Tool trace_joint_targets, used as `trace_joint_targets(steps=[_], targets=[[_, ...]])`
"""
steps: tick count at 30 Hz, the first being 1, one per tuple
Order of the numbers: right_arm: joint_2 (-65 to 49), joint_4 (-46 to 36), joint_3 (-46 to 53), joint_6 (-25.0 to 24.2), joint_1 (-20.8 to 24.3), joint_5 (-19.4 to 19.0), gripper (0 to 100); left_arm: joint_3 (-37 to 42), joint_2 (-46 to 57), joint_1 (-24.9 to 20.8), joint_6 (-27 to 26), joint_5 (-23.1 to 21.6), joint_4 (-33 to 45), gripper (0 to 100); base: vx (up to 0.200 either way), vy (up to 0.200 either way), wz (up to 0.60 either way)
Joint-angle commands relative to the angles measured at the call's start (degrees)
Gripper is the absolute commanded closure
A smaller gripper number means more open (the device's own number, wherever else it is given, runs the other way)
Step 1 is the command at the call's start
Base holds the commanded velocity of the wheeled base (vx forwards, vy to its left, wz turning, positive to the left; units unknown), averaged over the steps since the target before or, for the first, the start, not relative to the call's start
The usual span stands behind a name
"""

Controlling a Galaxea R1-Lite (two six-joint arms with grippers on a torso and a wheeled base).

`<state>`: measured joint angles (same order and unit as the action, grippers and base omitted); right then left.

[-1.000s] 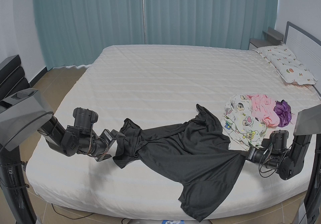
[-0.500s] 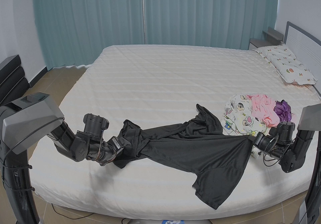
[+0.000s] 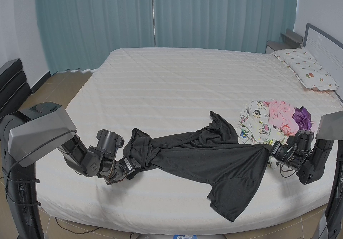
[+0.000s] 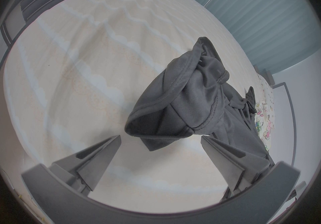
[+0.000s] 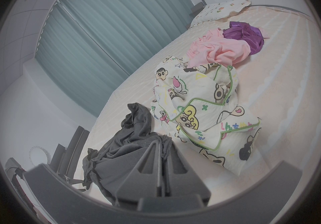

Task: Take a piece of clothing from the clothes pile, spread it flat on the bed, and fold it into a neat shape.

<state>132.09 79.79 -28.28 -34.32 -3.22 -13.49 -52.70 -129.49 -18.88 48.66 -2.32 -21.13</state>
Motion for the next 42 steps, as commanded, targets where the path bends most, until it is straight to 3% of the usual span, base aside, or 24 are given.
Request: trace_joint_targets(steps=[1,8,9,23,30,42], targets=[[0.37,0.02,0.16,0.04,0.14,-0.04,100,-0.30,-0.33,0.07,0.03,0.12,0.12,0,0.000,0.000,0.00],[0.72,0.11,0.25,0.04,0.58,-0.04,100,-2.50,-2.52,0.34,-0.06,2.05,-0.58,0,0.000,0.000,0.00],[0.72,0.11,0.25,0.04,0.67,-0.04,100,-3.99,-3.93,0.43,-0.94,5.48,-0.49,100,0.000,0.000,0.00],[1.07,0.72,0.60,-0.14,1.46,-0.04,100,-2.76,-2.26,1.39,-1.99,7.24,0.38,100,0.000,0.000,0.00],[1.60,1.60,0.68,-0.14,1.55,-0.04,100,-1.09,7.23,7.90,-3.31,5.83,7.68,100,0.000,0.000,0.00],[3.71,3.18,0.42,-0.05,1.55,0.05,100,-2.76,7.23,15.19,-9.38,5.04,12.34,100,0.000,0.000,0.00]])
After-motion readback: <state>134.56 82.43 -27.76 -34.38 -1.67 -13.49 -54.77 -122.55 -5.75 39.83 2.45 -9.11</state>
